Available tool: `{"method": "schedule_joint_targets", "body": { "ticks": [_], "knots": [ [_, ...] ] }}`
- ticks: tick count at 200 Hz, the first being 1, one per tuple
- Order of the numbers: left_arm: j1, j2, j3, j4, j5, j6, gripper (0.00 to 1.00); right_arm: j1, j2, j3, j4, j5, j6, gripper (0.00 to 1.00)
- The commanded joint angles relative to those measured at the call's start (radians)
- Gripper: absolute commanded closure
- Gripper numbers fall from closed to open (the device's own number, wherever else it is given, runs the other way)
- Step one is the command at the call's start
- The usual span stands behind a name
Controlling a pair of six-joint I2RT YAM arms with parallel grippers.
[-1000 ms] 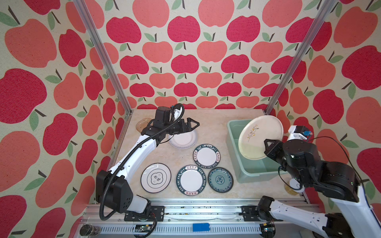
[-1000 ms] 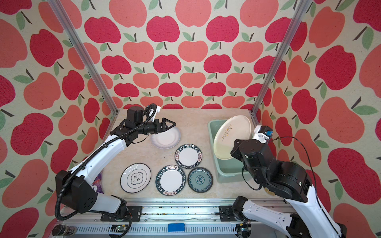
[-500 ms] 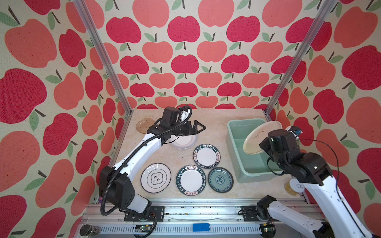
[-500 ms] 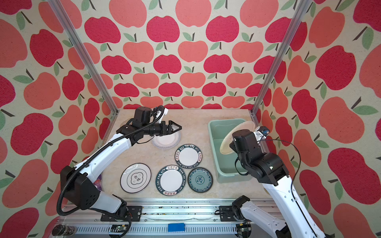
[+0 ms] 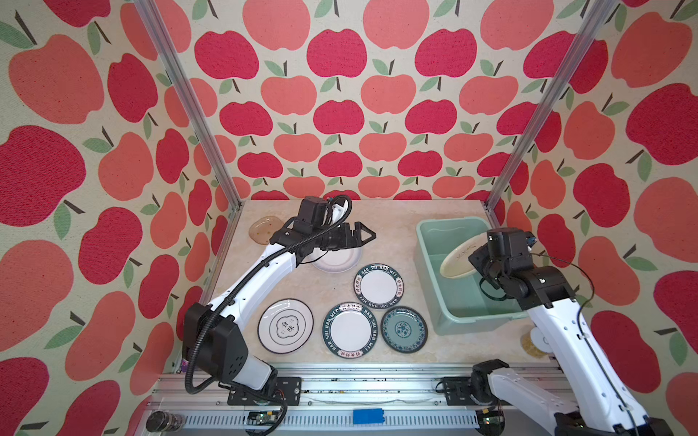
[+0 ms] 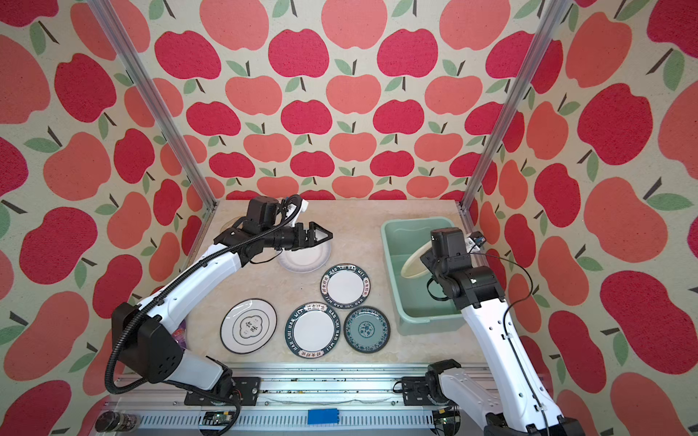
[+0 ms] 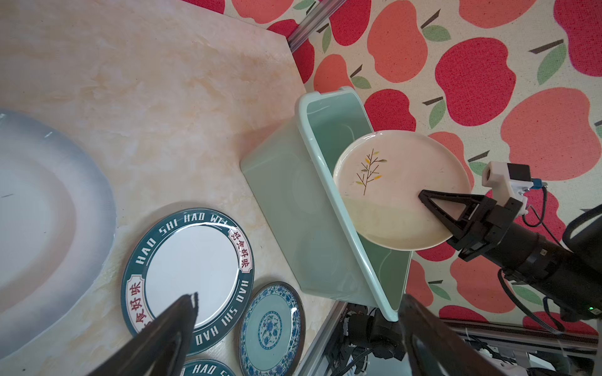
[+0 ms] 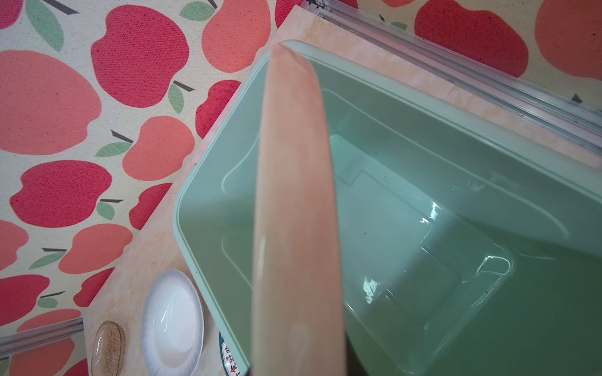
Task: Place the plates into the plastic bin on the countertop
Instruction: Place the plate in the plastic bin.
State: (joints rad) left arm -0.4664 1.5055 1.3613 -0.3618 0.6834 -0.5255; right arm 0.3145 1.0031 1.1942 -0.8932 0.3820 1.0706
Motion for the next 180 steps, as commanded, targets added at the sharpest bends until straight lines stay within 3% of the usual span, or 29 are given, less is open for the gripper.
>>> {"method": "schedule_joint_targets", "body": {
  "ticks": [1,85,180],
  "knots": [
    [-0.005,0.018,0.012,-0.027,-0.015,0.016,0.01,-0.025,0.011,-0.019,0.163,-0.014,0.014,1.0],
    [-0.006,0.019,0.043,-0.095,-0.022,0.052,0.01,-0.043,0.182,-0.107,0.326,-0.004,0.104,1.0],
    [-0.011,0.041,0.069,-0.135,-0.022,0.067,0.01,-0.065,0.255,-0.229,0.45,-0.036,0.151,1.0]
  ]
}}
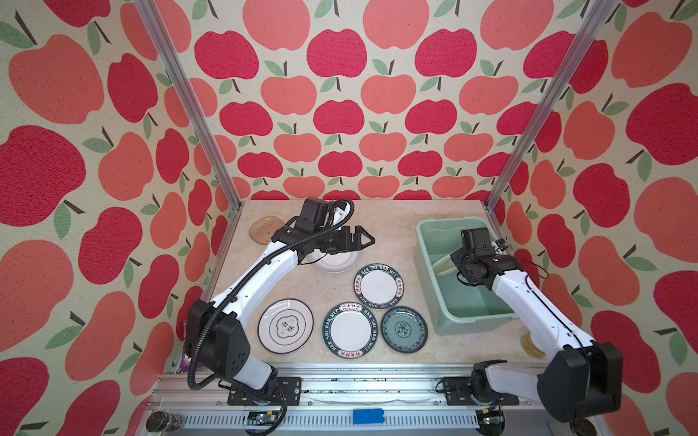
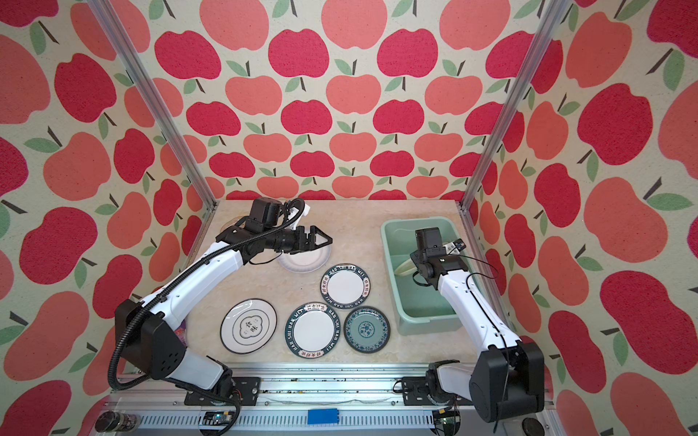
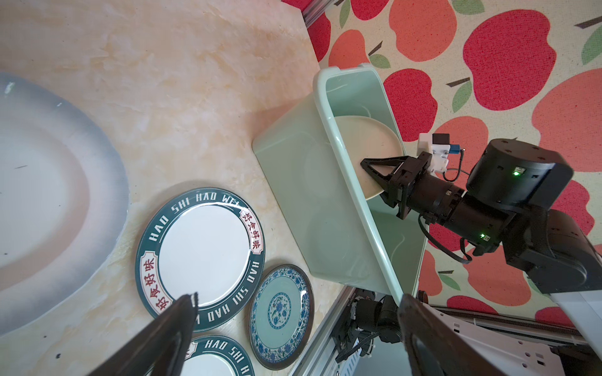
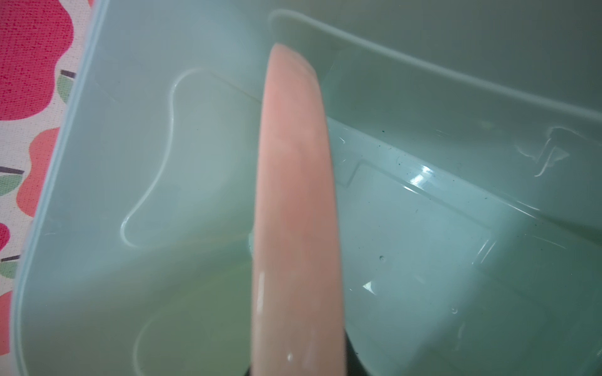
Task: Place the plates into the plastic bin on the countertop
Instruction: Place the plate in the plastic bin.
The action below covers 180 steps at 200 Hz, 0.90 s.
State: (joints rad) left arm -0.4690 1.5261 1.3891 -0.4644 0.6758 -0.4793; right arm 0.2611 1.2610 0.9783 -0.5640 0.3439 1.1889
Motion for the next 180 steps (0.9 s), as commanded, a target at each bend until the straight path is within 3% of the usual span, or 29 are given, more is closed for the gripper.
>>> {"method": "schedule_joint_targets", "body": {
  "ticks": [1,87,141,180],
  "knots": [
    [-0.008,0.019,0.043,-0.032,-0.015,0.021,0.01,-0.012,-0.002,-0.015,0.123,0.002,0.034,1.0],
    [-0.019,0.042,0.067,-0.046,-0.018,0.022,0.01,-0.04,0.037,-0.12,0.192,-0.02,0.084,0.97],
    [-0.023,0.03,0.06,-0.057,-0.024,0.029,0.01,-0.049,0.056,-0.152,0.174,-0.021,0.098,0.79],
    [-0.023,0.022,0.066,-0.079,-0.034,0.043,0.01,-0.049,0.074,-0.189,0.182,-0.032,0.118,0.72]
  ]
}}
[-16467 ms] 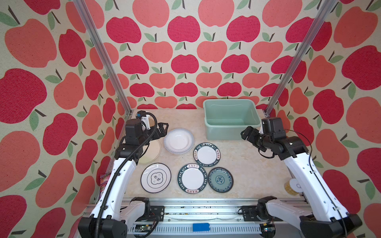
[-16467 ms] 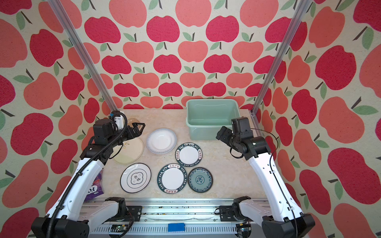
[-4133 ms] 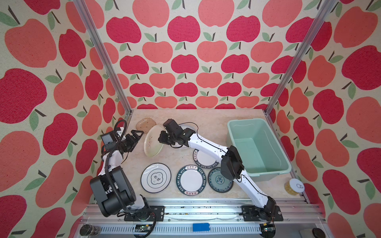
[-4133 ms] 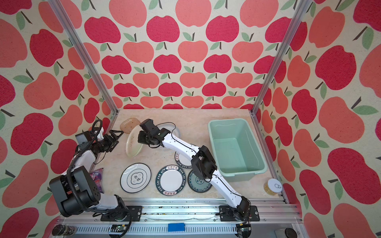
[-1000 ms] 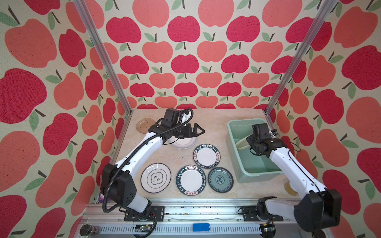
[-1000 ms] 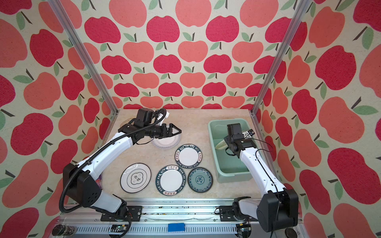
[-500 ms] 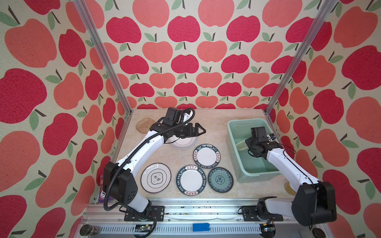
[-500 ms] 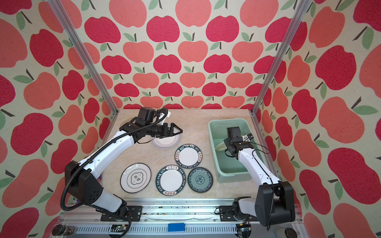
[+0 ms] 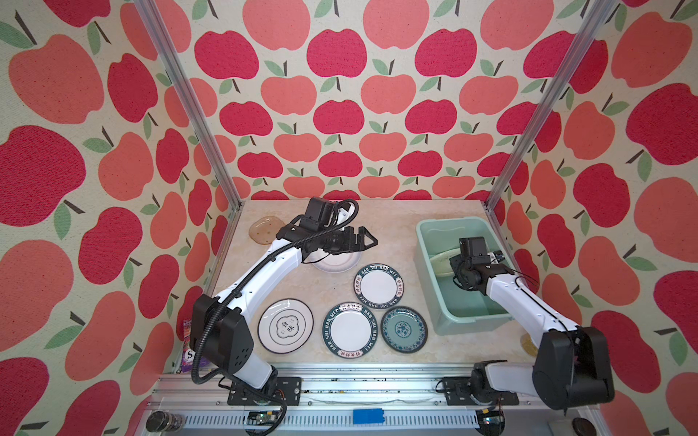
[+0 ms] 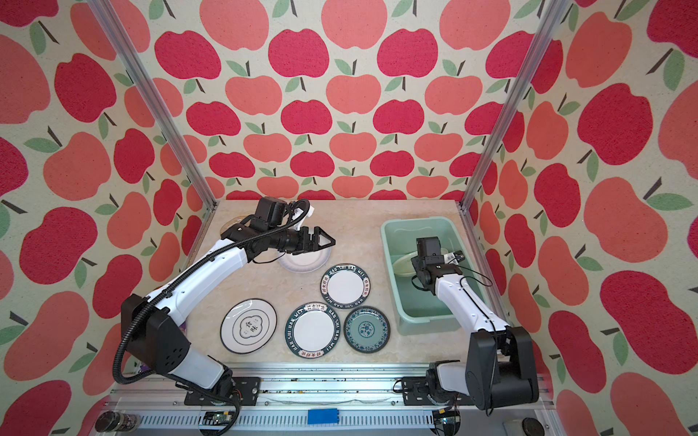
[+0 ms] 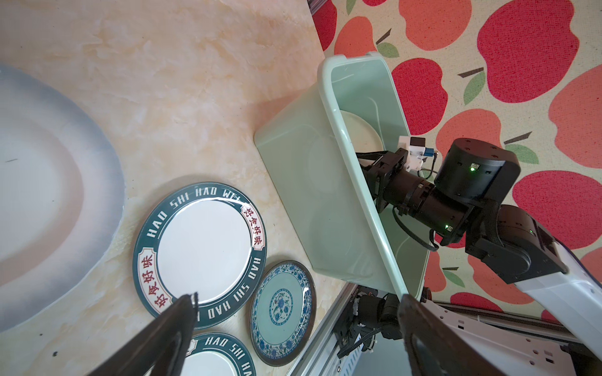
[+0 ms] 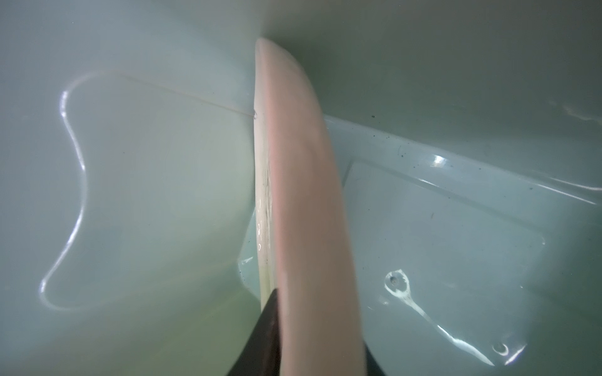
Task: Place the plates into the plastic bin on the countertop
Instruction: Place the plate in the plastic bin.
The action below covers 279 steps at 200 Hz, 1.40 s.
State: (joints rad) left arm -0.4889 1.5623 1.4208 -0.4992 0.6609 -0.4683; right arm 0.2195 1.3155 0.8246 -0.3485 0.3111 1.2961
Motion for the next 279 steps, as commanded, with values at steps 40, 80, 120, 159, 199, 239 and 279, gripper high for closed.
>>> {"method": "schedule_joint_targets", "body": {
  "ticks": [40,80,120,159,199,239,279],
  "knots": [
    [-0.004,-0.027,0.032,-0.051,-0.026,0.033,0.01,-0.009,0.03,-0.06,-0.032,-0.027,0.031,0.64],
    [-0.004,-0.032,0.027,-0.042,-0.024,0.028,0.01,-0.009,0.05,-0.052,-0.074,-0.063,0.044,0.57],
    [-0.005,-0.043,0.022,-0.042,-0.026,0.028,0.01,-0.011,0.055,-0.082,-0.113,-0.068,0.09,0.46],
    [-0.006,-0.065,0.003,-0.043,-0.033,0.03,0.01,-0.012,0.081,-0.107,-0.102,-0.103,0.111,0.42],
    [-0.005,-0.083,-0.016,-0.044,-0.033,0.033,0.01,-0.012,0.098,-0.096,-0.146,-0.106,0.107,0.3],
    [-0.005,-0.094,-0.016,-0.053,-0.04,0.043,0.01,-0.012,0.089,-0.031,-0.234,-0.075,0.078,0.17],
    [0.001,-0.116,-0.02,-0.055,-0.048,0.043,0.01,-0.012,0.076,0.117,-0.414,-0.053,0.01,0.04]
  ]
}}
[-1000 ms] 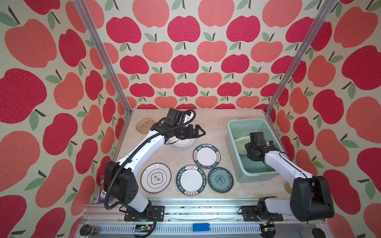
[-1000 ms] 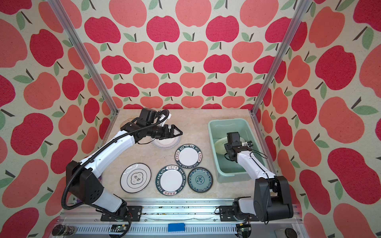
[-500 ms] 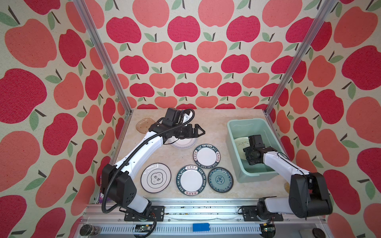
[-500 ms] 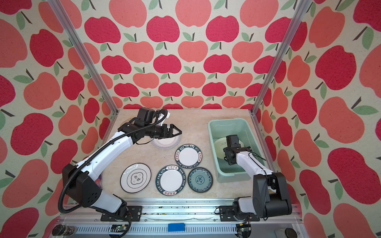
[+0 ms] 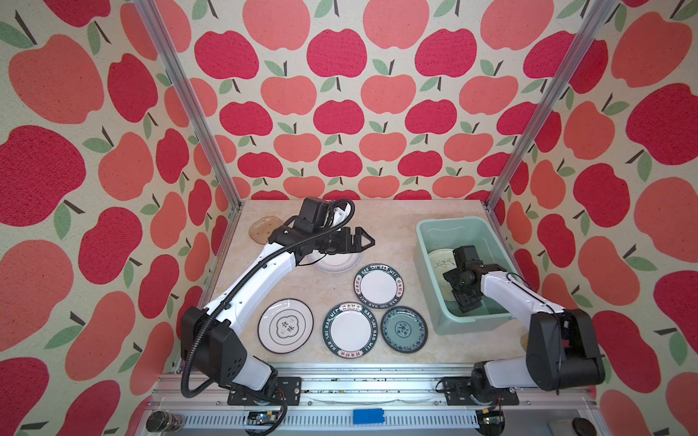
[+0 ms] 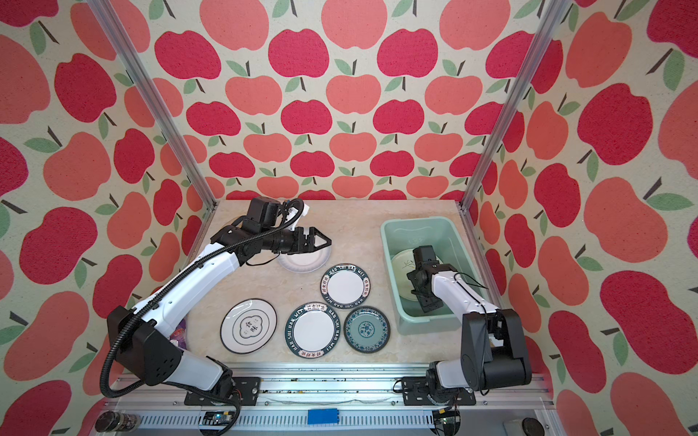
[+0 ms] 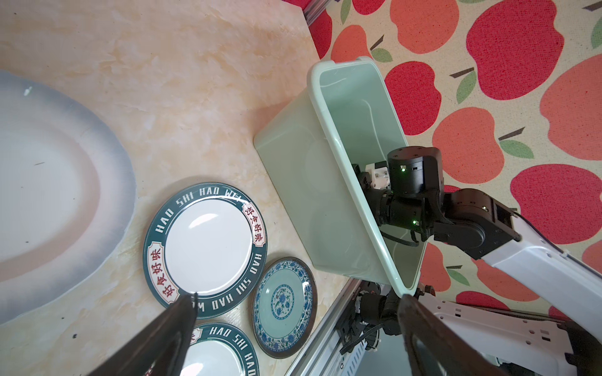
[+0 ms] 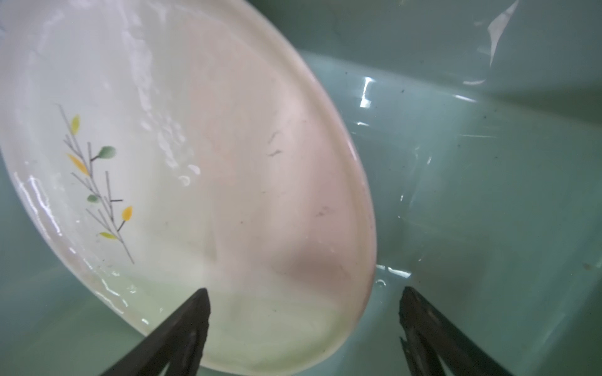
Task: Place the plates into the plastic bin on the countertop
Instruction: Place the plate in the plastic bin, then pick up the plate from the top-center of the table.
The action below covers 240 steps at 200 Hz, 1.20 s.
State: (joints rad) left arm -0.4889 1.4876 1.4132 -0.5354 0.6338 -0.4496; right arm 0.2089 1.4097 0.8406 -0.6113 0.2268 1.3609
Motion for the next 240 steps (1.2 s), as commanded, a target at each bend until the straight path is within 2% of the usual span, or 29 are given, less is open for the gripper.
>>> {"method": "schedule_joint_targets", "body": {
  "ticks": [1,45,86,107,126,151,177,208,240],
  "knots": [
    [0.002,-0.042,-0.013,-0.019,-0.021,0.025,0.01,-0.002,-0.018,0.104,-0.156,0.031,-0.056,0.04],
    [0.038,-0.099,-0.028,0.009,-0.036,-0.019,0.01,0.051,-0.104,0.274,-0.244,0.111,-0.111,0.03],
    [0.187,-0.194,-0.096,0.072,-0.014,-0.195,0.01,0.261,-0.116,0.507,-0.203,0.226,-0.279,0.03],
    [0.256,-0.243,-0.13,0.05,-0.018,-0.244,0.01,0.363,-0.079,0.637,-0.176,0.23,-0.394,0.04],
    [0.292,-0.278,-0.144,-0.018,-0.05,-0.241,0.01,0.427,-0.033,0.742,-0.153,0.166,-0.495,0.06],
    [0.318,-0.311,-0.167,-0.089,-0.072,-0.244,0.01,0.497,0.038,0.838,-0.165,0.051,-0.545,0.07],
    [0.318,-0.327,-0.186,-0.137,-0.071,-0.239,0.01,0.55,0.084,0.828,-0.158,-0.051,-0.55,0.08],
    [0.331,-0.31,-0.222,-0.174,-0.088,-0.201,0.01,0.554,0.142,0.765,-0.099,-0.174,-0.527,0.09],
    [0.373,-0.248,-0.278,-0.118,-0.077,-0.203,0.01,0.545,0.305,0.867,-0.139,-0.242,-0.582,0.1]
  ]
}}
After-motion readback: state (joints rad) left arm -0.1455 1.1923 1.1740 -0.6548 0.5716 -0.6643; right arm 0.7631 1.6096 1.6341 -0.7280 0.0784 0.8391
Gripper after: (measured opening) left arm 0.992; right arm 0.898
